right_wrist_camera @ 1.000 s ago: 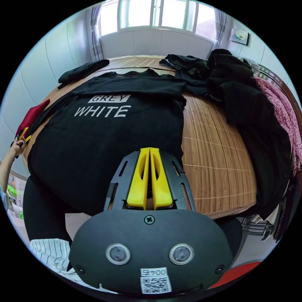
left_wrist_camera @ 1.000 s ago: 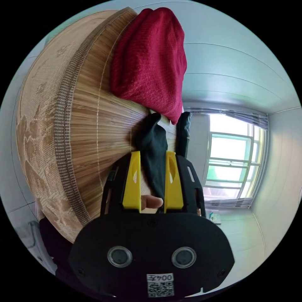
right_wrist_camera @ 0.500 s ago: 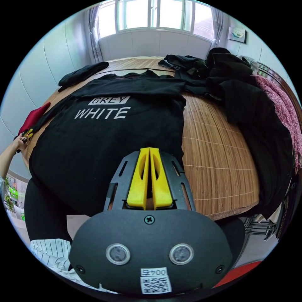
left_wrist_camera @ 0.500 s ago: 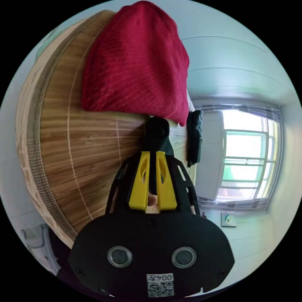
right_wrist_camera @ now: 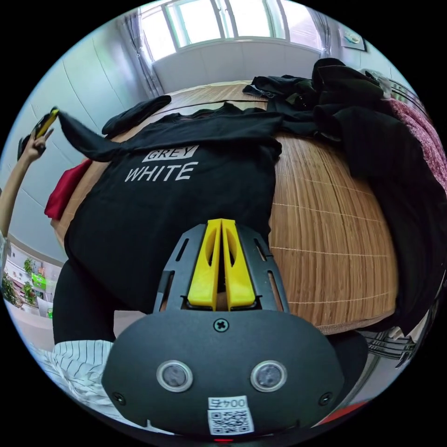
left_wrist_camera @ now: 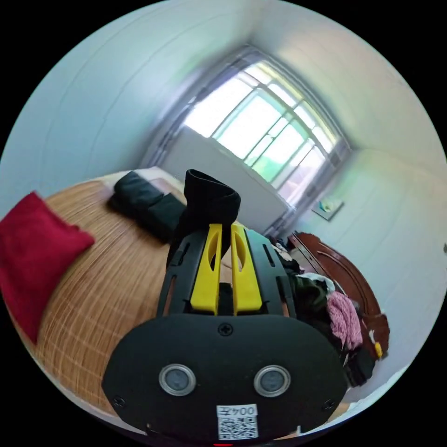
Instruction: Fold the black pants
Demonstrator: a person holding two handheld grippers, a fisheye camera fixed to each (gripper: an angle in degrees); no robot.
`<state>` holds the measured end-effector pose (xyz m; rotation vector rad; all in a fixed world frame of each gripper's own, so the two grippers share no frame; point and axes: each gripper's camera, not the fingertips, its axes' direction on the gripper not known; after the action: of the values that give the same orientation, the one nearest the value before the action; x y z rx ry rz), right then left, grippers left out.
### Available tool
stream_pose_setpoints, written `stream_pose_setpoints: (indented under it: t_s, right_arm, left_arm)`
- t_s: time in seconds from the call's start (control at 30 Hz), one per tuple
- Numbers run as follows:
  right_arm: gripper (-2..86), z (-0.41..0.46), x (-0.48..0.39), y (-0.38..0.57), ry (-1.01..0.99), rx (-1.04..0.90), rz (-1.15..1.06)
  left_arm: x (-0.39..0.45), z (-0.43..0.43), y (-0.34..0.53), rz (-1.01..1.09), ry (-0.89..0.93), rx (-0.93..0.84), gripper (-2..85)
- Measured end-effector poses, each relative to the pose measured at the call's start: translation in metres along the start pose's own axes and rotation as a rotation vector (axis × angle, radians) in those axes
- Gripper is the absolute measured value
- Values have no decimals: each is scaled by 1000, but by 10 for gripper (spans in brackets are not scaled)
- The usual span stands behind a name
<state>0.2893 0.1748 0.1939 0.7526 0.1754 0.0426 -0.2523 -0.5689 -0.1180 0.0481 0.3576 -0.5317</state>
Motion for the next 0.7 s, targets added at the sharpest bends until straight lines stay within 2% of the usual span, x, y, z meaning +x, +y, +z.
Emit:
stream_pose_setpoints:
  t_s: [0.1, 0.17, 0.27, 0.4, 0.57, 0.7]
  right_arm:
    - [-8, -22, 20, 1, -56, 51, 7]
    - [-8, -38, 42, 2, -107, 99, 31]
    - [-7, -58, 67, 9, -175, 174, 67]
    - [-7, -72, 91, 12, -271, 199, 105]
    - [-6, -85, 109, 6, -348, 202, 122]
    - [-1, -94, 118, 2, -401, 210, 119]
  left_arm:
    - [103, 59, 55, 178, 84, -34, 32]
    - [179, 113, 122, 323, 119, -92, 34]
    - [254, 185, 227, 476, 158, -183, 36]
    - [304, 279, 374, 602, 154, -355, 45]
    - [313, 422, 634, 979, -193, -734, 107]
    - [315, 455, 701, 1024, -249, -765, 121]
